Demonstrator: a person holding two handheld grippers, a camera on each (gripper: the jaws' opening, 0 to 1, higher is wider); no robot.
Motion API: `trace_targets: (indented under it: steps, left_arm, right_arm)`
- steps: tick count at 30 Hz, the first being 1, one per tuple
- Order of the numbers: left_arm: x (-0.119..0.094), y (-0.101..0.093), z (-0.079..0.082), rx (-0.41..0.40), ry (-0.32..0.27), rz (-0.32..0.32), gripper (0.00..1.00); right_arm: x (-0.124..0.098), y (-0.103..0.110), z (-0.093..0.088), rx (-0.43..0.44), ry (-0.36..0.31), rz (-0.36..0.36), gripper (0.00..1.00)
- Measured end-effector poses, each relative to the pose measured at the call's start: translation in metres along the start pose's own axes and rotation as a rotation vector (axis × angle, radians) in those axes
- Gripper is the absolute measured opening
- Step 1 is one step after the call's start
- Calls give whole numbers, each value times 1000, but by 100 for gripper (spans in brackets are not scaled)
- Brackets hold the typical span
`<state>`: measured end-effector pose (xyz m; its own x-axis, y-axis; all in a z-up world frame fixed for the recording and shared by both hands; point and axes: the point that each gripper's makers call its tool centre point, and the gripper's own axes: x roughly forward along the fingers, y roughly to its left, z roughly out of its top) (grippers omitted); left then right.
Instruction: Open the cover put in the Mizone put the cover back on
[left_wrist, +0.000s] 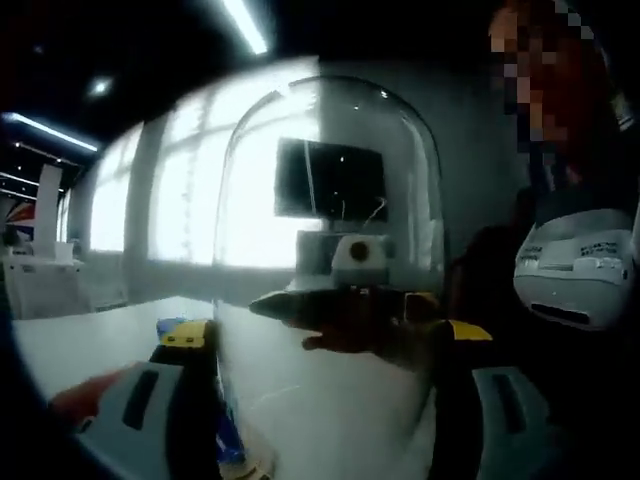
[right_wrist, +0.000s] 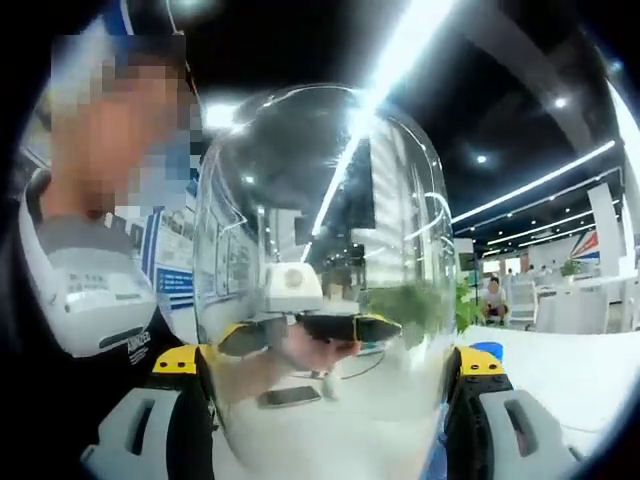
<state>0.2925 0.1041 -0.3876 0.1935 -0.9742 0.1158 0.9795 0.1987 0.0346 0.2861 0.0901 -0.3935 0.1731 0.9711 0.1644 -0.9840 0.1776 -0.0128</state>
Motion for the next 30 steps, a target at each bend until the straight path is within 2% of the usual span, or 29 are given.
trace_targets:
  steps: [7, 16, 21, 27, 30]
  left_arm:
    - [2, 2, 18, -4, -8, -3, 74]
    - [6, 14, 51, 10, -34, 4, 74]
    - [7, 25, 62, 19, -56, 6, 74]
    - [10, 40, 68, 20, -77, 16, 74]
    - [10, 47, 73, 26, -99, 25, 74]
  right_arm:
    - [4, -3, 23, -15, -8, -7, 90]
    - [14, -14, 68, -63, -47, 3, 90]
    - [18, -23, 80, -81, -59, 8, 90]
    - [23, -38, 88, -90, -67, 17, 90]
    - [24, -45, 96, -98, -98, 31, 90]
